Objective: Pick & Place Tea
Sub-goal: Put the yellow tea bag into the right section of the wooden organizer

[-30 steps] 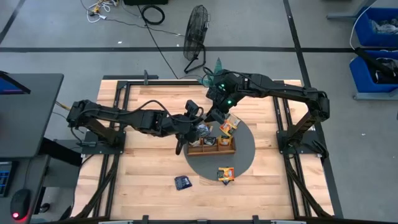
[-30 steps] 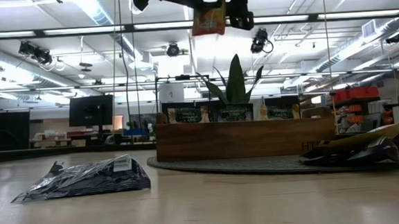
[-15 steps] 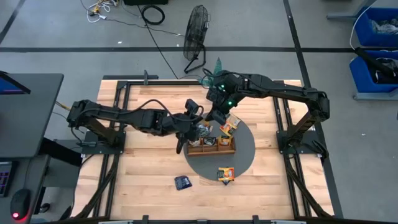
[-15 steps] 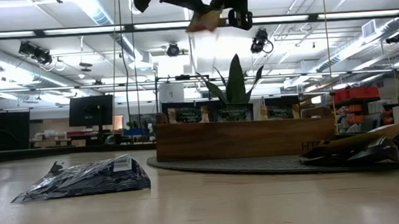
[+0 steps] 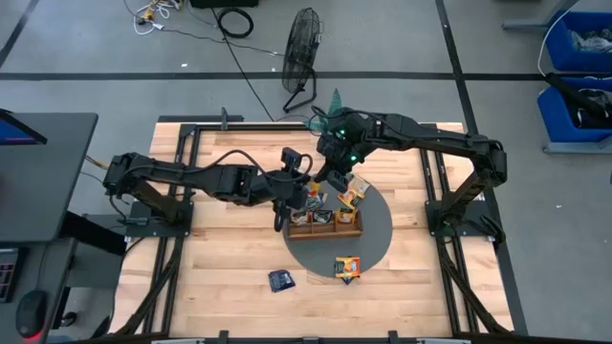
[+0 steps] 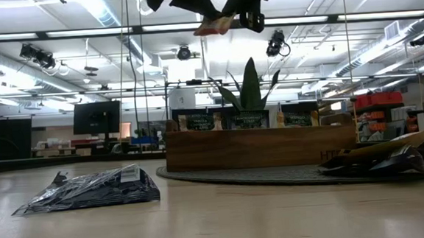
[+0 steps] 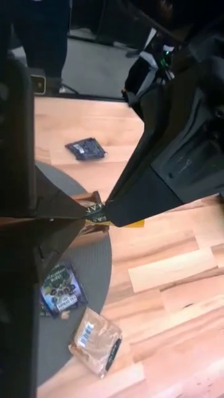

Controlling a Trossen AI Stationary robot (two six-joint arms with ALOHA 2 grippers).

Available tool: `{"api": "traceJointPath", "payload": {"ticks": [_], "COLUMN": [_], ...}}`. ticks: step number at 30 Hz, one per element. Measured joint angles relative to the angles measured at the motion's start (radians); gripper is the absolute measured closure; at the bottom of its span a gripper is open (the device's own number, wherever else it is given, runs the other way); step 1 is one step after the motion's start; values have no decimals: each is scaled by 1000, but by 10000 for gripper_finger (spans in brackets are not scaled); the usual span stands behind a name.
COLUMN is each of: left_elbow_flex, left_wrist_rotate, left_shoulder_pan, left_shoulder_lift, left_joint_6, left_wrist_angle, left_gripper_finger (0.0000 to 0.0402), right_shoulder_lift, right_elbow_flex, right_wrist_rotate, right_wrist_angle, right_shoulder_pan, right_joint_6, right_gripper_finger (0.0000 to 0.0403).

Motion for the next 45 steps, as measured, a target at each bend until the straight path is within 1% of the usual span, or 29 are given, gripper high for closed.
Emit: {"api": "traceJointPath", "payload": {"ticks": [6,9,13,16,20,23,25,28,32,36,40,43,45], "left_elbow_flex": [0,0,0,0,0,0,0,0,0,0,0,0,0], "left_wrist_rotate": [0,-1,-1,1,-1,-6,-8,-8,-8,-8,-8,-8,-8], "left_shoulder_pan": [0,0,0,0,0,0,0,-2,-2,-1,0,0,0], "left_shoulder_lift": [-4,-5,-5,-5,-5,-5,-5,-5,-5,-5,-5,-5,-5], "left_joint_6": [-125,-199,-291,-365,-449,-493,-509,-509,-509,-505,-504,-503,-503], "left_wrist_angle": [-23,-65,-136,-185,-230,-253,-262,-271,-281,-280,-277,-277,-277], "left_gripper_finger": [305,278,245,225,210,207,208,215,224,228,230,230,230], "right_shoulder_lift": [-14,-32,-63,-80,-102,-141,-177,-240,-322,-352,-346,-343,-341], "right_elbow_flex": [0,0,0,0,-19,-94,-167,-303,-500,-649,-744,-791,-807], "right_wrist_rotate": [38,68,71,90,150,201,214,243,288,314,306,315,330], "right_wrist_angle": [-17,-41,-88,-157,-235,-198,-153,-56,119,236,317,372,372], "right_shoulder_pan": [-5,-7,-6,10,46,82,109,147,172,188,197,202,202], "right_joint_6": [-31,-49,-54,-74,-122,-148,-172,-176,-174,-183,-226,-251,-264], "right_gripper_finger": [402,402,403,403,403,403,403,403,403,403,403,403,403]}}
